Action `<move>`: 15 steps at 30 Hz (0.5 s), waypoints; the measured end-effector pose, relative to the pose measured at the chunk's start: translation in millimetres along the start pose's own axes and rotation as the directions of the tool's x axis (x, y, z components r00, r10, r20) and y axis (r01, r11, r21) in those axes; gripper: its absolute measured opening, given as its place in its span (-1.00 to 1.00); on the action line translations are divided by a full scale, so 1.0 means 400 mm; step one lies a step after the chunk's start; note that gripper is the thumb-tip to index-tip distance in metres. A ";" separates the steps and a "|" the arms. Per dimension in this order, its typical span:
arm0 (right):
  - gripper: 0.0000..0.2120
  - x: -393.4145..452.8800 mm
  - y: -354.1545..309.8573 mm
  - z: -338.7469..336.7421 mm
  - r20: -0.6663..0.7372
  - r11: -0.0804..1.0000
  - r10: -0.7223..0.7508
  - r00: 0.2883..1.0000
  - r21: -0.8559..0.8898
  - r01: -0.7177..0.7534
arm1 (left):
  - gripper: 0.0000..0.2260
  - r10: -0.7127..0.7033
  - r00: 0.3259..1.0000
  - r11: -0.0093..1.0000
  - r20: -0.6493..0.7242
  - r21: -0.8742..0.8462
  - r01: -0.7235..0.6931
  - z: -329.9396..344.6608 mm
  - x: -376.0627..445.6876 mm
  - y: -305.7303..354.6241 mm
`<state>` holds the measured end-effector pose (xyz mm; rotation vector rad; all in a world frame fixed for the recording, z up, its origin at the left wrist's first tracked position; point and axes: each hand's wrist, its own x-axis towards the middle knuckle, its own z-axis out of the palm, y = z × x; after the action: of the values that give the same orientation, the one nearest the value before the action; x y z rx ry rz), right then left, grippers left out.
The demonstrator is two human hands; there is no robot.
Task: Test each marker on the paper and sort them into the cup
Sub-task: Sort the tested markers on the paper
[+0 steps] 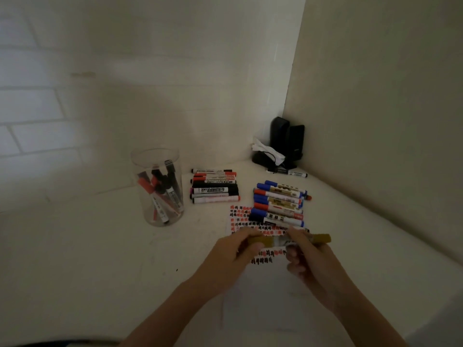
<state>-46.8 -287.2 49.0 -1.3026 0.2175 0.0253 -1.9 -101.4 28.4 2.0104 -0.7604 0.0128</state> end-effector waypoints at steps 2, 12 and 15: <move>-0.79 -0.008 -0.004 -0.007 0.098 0.993 0.090 0.991 0.069 -0.097 | -0.84 -0.110 0.993 0.965 -0.030 -0.242 0.100 -0.014 -0.011 -0.001; -0.79 -0.007 0.005 0.060 0.022 0.988 -0.089 0.996 -0.122 0.091 | -0.78 -0.299 0.954 0.802 0.017 -0.538 0.261 -0.004 -0.040 0.000; -0.78 -0.007 -0.035 -0.025 -0.152 0.971 -0.199 0.968 -0.163 0.174 | -0.73 -0.518 0.839 0.669 -0.163 -0.689 0.279 -0.081 -0.070 -0.066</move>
<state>-49.2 -300.2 60.2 -1.4711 0.2392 -0.2336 -1.3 -52.4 17.1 1.3992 -0.0306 -0.1363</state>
